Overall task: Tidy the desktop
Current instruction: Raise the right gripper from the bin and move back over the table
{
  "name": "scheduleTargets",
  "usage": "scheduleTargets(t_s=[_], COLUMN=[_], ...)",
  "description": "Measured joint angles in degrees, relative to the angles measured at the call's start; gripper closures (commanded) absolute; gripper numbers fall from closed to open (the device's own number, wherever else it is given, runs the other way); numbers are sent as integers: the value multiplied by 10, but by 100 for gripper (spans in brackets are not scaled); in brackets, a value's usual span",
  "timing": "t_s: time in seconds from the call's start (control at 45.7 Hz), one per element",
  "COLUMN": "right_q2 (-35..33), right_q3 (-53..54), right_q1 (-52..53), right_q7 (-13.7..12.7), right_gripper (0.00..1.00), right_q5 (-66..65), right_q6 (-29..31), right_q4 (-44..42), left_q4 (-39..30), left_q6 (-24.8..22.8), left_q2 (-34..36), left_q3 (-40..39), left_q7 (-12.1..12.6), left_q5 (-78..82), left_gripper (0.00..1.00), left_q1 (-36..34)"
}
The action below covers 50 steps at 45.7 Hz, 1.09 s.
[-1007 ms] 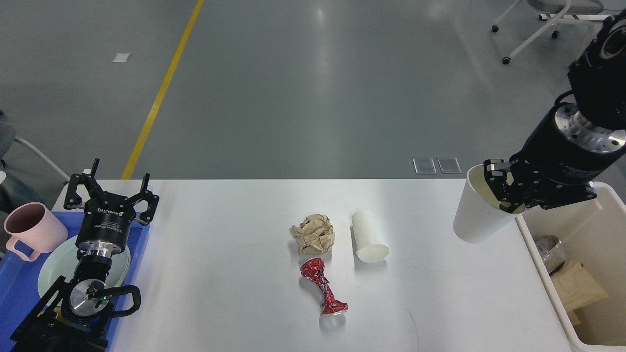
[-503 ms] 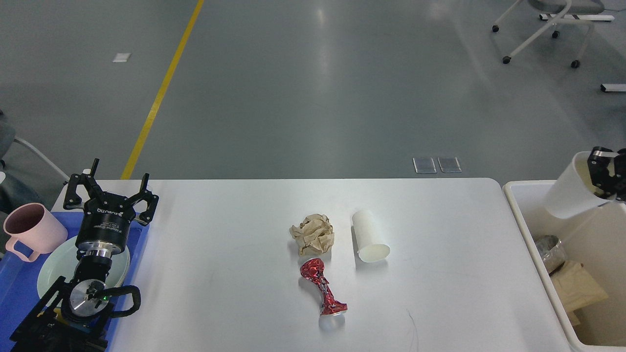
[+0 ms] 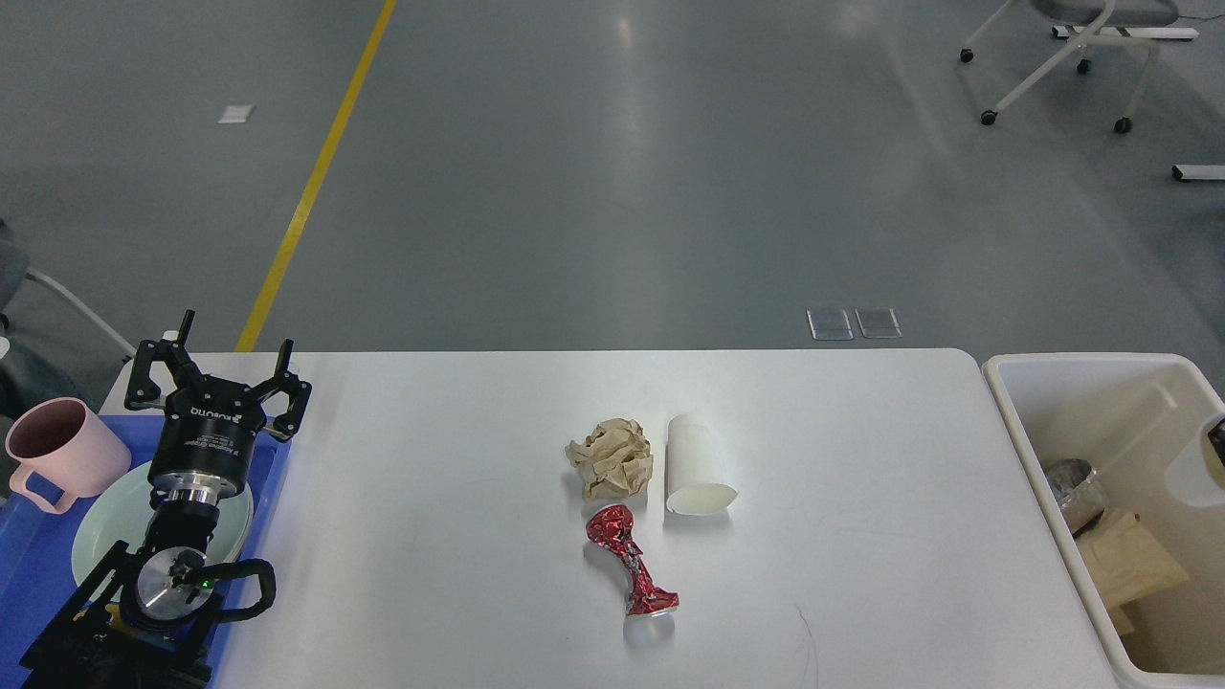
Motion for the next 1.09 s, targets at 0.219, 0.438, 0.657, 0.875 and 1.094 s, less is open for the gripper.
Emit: scheduleTargets(t_s=[0.219, 0.438, 0.657, 0.875, 1.094], right_q2=[115, 211, 236, 238, 235], right_q3=[60, 65, 72, 74, 72], right_q1=[-197, -315, -346, -354, -351], right_q7=[0, 5, 5, 0, 0], right_gripper=[100, 100, 100, 0, 0], right_q5=[4, 12, 13, 12, 10], right_q6=[-97, -184, -209, -213, -236], right_q4=[-177, -297, -308, -307, -301], left_q4=[0, 0, 0, 0, 0], left_q6=[0, 0, 0, 0, 0], left_q2=[0, 0, 0, 0, 0], left_q3=[0, 0, 0, 0, 0], left_q7=[0, 0, 0, 0, 0], left_q5=[0, 0, 0, 0, 0], left_gripper=[4, 4, 3, 3, 4], left_q1=[0, 0, 0, 0, 0])
